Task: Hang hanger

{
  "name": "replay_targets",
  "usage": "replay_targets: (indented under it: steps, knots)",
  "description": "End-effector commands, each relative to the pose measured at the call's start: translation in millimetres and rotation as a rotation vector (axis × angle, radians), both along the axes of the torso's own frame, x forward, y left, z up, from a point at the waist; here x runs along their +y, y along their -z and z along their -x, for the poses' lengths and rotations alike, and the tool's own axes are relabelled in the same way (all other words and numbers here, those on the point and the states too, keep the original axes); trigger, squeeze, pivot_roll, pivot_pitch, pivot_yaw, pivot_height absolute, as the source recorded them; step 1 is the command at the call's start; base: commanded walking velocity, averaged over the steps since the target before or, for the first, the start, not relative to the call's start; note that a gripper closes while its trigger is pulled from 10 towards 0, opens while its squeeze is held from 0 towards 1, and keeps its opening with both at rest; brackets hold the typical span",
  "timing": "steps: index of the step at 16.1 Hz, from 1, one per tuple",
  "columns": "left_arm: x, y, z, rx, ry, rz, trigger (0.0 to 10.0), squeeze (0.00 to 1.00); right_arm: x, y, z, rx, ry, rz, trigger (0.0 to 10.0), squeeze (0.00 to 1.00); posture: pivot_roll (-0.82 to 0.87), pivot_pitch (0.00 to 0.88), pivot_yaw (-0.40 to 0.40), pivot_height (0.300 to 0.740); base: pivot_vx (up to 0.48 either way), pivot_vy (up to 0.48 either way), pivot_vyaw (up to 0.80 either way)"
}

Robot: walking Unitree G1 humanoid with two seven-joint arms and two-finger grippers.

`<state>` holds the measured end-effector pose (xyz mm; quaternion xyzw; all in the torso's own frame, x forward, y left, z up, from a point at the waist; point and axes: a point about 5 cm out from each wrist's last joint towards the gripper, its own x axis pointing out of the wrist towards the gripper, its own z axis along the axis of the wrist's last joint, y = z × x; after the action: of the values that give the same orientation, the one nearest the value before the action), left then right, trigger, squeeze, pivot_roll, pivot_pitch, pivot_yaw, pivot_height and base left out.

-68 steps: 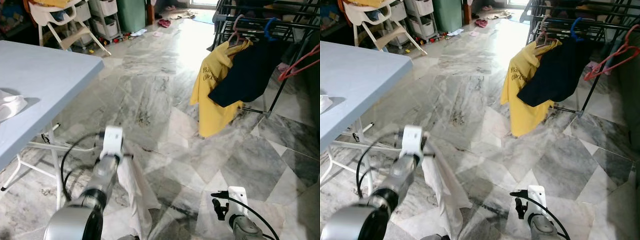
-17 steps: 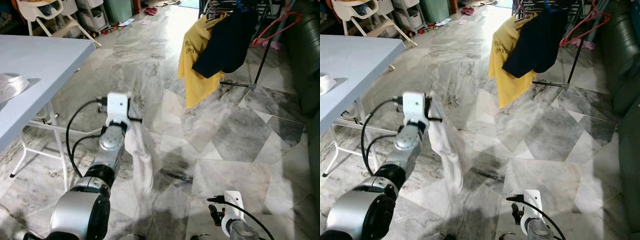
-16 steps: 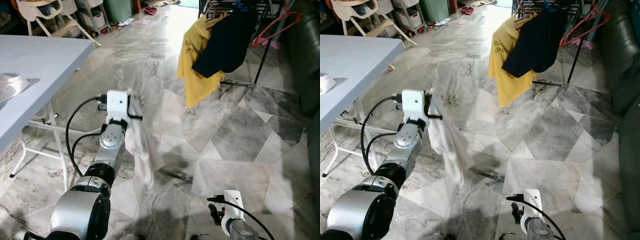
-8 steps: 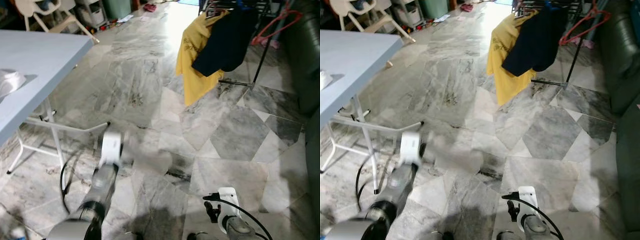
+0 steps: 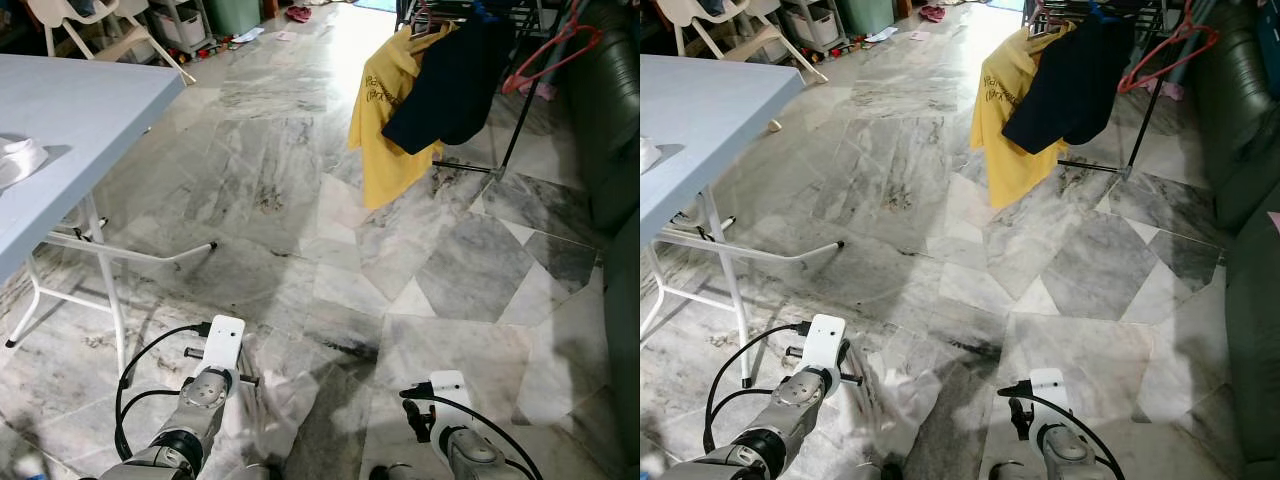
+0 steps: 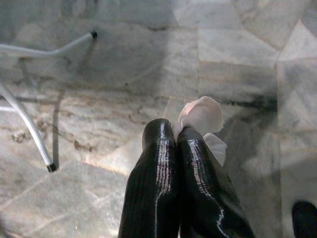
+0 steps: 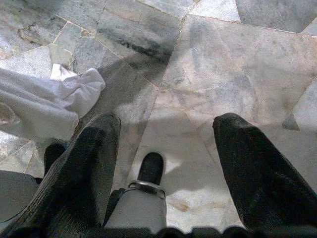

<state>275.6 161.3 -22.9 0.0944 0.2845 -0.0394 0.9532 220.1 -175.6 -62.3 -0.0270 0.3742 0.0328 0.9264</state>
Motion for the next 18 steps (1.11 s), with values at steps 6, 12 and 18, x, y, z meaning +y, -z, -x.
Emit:
replay_targets:
  steps: [6,12,18]
  knots:
    - [6.9,19.7,22.7,0.129,-0.003,-0.006,10.0,0.0,8.2,6.8,9.5,0.04,-0.015,-0.013,10.0,0.0,-0.1,0.097,0.042,0.74,0.0,0.0,0.0]
    - [10.9,31.2,38.4,0.203,-0.029,0.016,10.0,0.0,53.5,9.1,9.4,0.083,-0.073,-0.027,10.0,0.0,-0.08,0.083,0.015,0.74,0.0,0.0,0.0]
    - [7.7,35.1,44.1,0.223,-0.017,0.05,10.0,0.0,33.6,15.6,22.7,0.088,-0.063,-0.02,10.0,0.0,-0.09,0.084,0.013,0.74,0.132,0.0,0.0]
